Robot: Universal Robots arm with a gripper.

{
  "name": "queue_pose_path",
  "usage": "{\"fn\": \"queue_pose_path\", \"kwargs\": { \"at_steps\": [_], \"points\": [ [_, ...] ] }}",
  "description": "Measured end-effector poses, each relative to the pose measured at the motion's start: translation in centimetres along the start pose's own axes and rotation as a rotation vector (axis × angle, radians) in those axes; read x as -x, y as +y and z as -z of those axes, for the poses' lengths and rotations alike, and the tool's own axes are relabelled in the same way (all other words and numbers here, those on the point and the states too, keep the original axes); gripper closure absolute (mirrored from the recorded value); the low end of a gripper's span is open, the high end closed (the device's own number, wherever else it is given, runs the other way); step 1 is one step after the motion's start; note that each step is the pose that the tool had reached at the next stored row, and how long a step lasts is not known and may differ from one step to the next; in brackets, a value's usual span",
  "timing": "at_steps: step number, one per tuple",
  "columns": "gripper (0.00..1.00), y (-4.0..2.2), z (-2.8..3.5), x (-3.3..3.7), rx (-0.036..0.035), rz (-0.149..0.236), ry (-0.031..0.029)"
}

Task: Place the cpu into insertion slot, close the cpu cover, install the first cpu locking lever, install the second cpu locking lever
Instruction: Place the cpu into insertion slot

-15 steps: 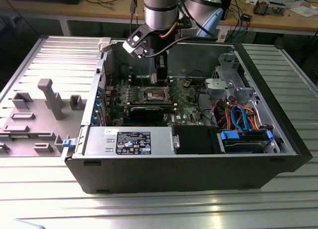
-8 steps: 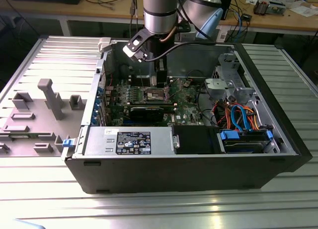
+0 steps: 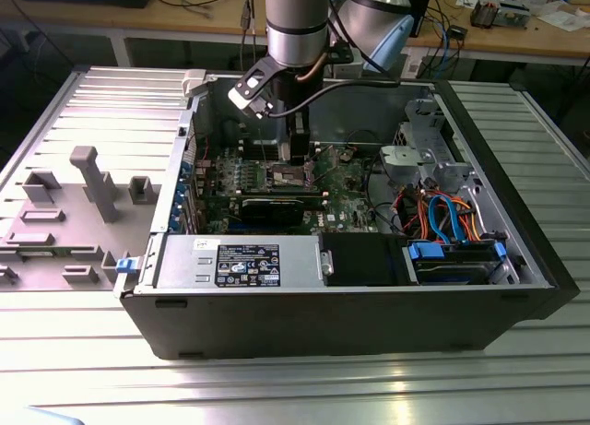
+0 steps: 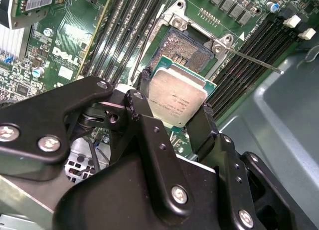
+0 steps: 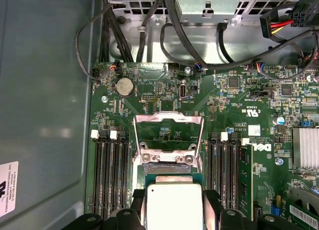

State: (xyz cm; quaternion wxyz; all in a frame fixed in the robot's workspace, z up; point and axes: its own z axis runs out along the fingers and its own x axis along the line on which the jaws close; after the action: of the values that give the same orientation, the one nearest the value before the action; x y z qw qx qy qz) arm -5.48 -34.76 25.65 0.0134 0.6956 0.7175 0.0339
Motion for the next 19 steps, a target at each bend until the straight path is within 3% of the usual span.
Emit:
{"fn": "queue_pose_path", "kwargs": {
  "at_steps": [7, 10, 19],
  "points": [
    [0.45, 0.00, -0.06, -0.01, 0.0002, 0.000, 0.0001],
    [0.45, -0.01, -0.27, -0.53, -0.0002, 0.000, -0.0060],
    [0.45, -0.55, -1.90, -0.82, 0.0005, -0.023, -0.0084]
  ]
}}
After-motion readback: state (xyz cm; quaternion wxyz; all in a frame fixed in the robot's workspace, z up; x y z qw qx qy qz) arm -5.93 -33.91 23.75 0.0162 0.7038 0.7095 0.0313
